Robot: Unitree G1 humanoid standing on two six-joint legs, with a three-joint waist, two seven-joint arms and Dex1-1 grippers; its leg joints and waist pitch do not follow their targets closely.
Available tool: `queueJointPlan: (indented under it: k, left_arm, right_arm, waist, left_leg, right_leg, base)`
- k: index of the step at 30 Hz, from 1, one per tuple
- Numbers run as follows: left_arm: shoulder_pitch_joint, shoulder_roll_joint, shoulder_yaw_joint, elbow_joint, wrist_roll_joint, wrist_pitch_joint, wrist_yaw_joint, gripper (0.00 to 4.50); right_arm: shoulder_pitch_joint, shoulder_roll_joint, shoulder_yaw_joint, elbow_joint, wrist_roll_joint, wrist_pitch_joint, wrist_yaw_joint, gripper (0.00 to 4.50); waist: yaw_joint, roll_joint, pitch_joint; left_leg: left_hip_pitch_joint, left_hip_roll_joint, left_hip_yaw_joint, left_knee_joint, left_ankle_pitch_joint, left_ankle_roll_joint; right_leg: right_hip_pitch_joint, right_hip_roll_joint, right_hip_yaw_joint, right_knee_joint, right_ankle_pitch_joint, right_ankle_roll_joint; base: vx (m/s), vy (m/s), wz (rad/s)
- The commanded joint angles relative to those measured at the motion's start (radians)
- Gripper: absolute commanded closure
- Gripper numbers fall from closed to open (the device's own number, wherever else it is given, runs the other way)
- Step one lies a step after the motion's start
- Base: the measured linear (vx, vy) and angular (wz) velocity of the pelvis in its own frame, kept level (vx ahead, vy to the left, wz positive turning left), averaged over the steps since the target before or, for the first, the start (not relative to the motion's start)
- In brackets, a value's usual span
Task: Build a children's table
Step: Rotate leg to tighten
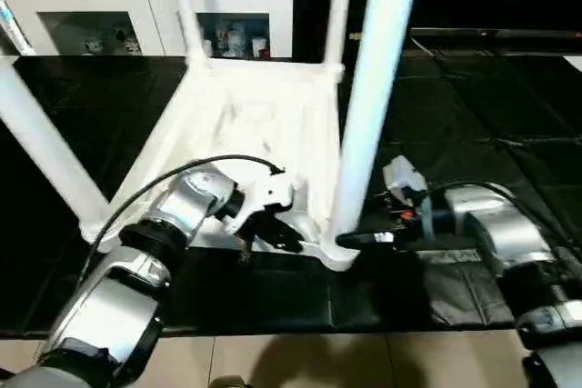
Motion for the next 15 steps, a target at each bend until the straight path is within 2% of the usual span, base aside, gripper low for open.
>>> queueJointPlan:
  k: [1,11,15]
  left_arm:
    - [-0.005,-0.009,-0.017,-0.037,-0.006,-0.014,-0.040,4.50]
    - [-0.007,-0.013,-0.014,-0.031,-0.002,-0.005,-0.016,4.50]
    - [-0.012,-0.021,-0.006,-0.022,-0.005,0.018,0.006,4.50]
  right_arm:
    - [-0.018,0.003,0.010,0.003,0.005,0.001,0.011,1.73]
    - [-0.013,0.010,0.017,0.002,0.015,0.016,0.035,2.46]
    - [0.002,0.013,0.016,-0.020,0.026,0.037,0.042,2.50]
  waist:
    - [-0.010,-0.006,-0.078]
    - [-0.011,-0.006,-0.078]
    - [-0.011,-0.007,-0.078]
  left_leg:
    - [0.004,0.032,-0.004,-0.062,-0.122,0.080]
    - [0.004,0.032,-0.004,-0.062,-0.118,0.079]
    - [0.004,0.032,-0.004,-0.062,-0.117,0.079]
  right_leg:
    - [0.067,-0.067,0.058,-0.061,-0.200,-0.200]
    - [0.066,-0.067,0.058,-0.062,-0.204,-0.196]
    - [0.066,-0.067,0.058,-0.063,-0.211,-0.194]
  base:
    - [0.000,0.000,0.00]
    - [0.000,0.000,0.00]
    - [0.000,0.000,0.00]
